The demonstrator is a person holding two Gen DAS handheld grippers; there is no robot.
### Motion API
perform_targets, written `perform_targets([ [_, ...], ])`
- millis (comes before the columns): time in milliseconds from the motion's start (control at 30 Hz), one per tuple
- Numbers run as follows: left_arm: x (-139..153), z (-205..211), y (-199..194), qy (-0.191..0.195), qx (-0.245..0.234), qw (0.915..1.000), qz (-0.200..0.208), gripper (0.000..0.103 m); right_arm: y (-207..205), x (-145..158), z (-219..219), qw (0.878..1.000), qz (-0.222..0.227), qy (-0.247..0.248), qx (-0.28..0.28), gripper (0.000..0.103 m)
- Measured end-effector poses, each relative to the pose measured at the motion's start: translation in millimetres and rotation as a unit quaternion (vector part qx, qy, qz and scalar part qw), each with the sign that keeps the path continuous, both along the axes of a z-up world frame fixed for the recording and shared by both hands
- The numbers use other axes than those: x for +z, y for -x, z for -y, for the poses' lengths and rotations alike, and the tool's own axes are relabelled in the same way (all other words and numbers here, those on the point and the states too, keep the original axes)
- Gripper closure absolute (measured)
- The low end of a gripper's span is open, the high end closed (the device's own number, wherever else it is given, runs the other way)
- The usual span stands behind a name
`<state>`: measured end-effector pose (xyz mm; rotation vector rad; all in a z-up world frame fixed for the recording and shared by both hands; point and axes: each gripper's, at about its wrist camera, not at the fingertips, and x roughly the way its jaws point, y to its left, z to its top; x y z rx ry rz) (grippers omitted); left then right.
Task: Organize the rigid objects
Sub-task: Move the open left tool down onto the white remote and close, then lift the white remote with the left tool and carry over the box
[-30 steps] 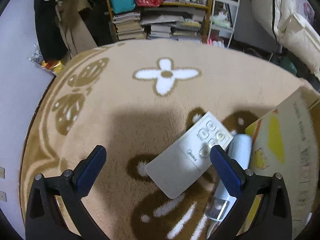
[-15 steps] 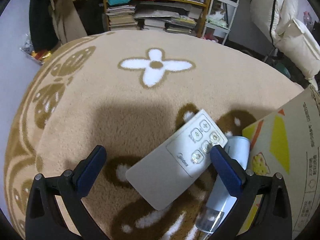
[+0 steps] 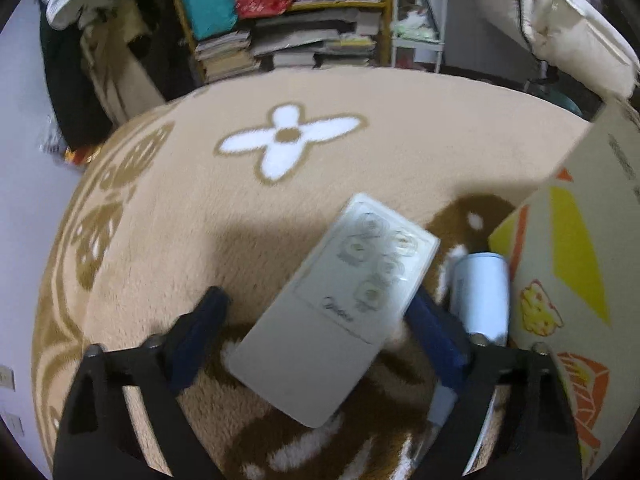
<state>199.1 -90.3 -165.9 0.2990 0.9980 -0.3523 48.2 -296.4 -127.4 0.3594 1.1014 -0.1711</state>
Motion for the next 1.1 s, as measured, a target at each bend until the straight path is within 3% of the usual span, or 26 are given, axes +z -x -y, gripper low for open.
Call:
perform_targets([
  [33,1.0,1.7,2.1,0.001,-0.008,1.0,0.002,0.031,0.1,0.0,0.2,1.0,0.0,-0.001,0.0,0.089],
  [100,3.7,4.3,5.0,0.001,-0.016,0.9999,0.005,0.05,0.0,-0.3,0.8,1.0,0.0,-0.001,0.0,0.089],
  [167,6.9,4.6,5.2,-0.005,-0.007,1.0,0.004,0.056,-0.1,-0.2,0.8,1.0,0.0,-0.002,-0.001,0.089],
  [300,12.6,2.3,9.2,-0.029,0.005,0.9996,-0.003,0.056,-0.3,-0.2,1.2,1.0,0.0,-0.002,0.0,0.089],
  [400,21.1,-2.9,15.9,-0.059,0.017,0.998,0.016,0.056,-0.5,-0.1,1.6,1.0,0.0,-0.003,-0.001,0.089],
  [533,42.3,-14.7,21.5,-0.044,0.033,0.9981,0.025,0.056,-0.3,-0.3,1.8,1.0,0.001,-0.003,-0.001,0.089],
  [733,95.6,-10.5,50.5,-0.052,0.033,0.9943,0.087,0.056,-1.0,-1.5,4.3,1.0,0.001,-0.006,-0.002,0.089],
  [867,131.7,5.5,79.0,-0.04,0.011,0.9916,0.122,0.056,-1.4,-0.5,3.5,1.0,0.0,-0.002,0.0,0.089],
  [1100,171.2,40.5,126.3,-0.014,-0.042,0.9885,0.145,0.056,-2.1,0.5,-0.2,1.0,-0.001,0.004,0.002,0.089],
])
